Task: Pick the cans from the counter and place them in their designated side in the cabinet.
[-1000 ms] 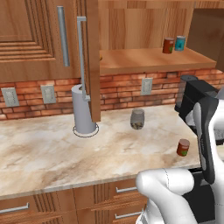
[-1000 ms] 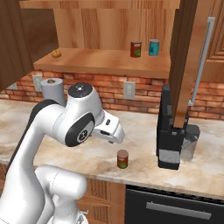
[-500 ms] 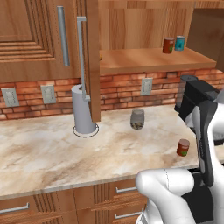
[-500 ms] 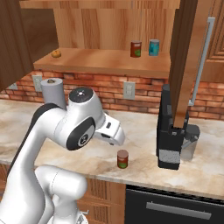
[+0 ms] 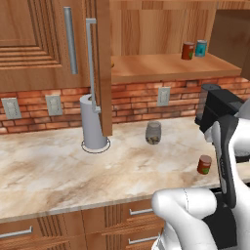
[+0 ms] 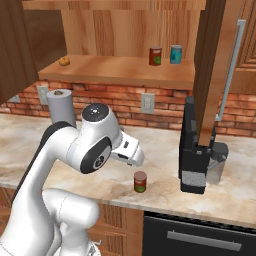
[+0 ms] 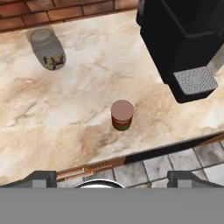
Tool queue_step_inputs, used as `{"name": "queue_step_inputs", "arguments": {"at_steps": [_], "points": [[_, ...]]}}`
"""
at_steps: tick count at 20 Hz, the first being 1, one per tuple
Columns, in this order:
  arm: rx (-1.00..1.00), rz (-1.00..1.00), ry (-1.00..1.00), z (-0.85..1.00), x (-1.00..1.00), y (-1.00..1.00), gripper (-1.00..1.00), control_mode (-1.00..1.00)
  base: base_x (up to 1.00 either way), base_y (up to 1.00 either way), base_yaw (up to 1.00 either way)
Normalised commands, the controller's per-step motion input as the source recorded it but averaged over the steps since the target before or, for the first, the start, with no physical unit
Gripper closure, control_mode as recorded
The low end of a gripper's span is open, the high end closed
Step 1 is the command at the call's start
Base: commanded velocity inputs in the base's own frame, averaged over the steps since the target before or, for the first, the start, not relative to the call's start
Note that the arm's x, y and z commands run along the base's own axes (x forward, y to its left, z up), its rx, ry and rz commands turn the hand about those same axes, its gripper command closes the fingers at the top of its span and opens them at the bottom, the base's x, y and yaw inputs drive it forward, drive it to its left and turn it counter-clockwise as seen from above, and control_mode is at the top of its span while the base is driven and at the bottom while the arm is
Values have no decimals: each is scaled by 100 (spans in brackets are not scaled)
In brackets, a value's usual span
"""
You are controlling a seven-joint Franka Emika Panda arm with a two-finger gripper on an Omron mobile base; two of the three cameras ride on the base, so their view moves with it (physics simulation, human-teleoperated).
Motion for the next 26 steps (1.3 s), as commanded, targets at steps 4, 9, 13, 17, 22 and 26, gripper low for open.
{"name": "queue_step_inputs", "arguments": {"at_steps": [4, 9, 13, 17, 22, 26], "points": [[-1, -1, 0, -7, 16, -5, -100, -100, 0, 0, 0], [-1, -2, 0, -11, 11, -4, -100, -100, 0, 0, 0], [0, -2, 0, -17, 8, -4, -100, -100, 0, 0, 0], [0, 0, 0, -25, 7, -4, -100, -100, 0, 0, 0], [0, 0, 0, -21, 8, -4, -100, -100, 0, 0, 0], [0, 0, 0, -19, 7, -7, -100, -100, 0, 0, 0]]}}
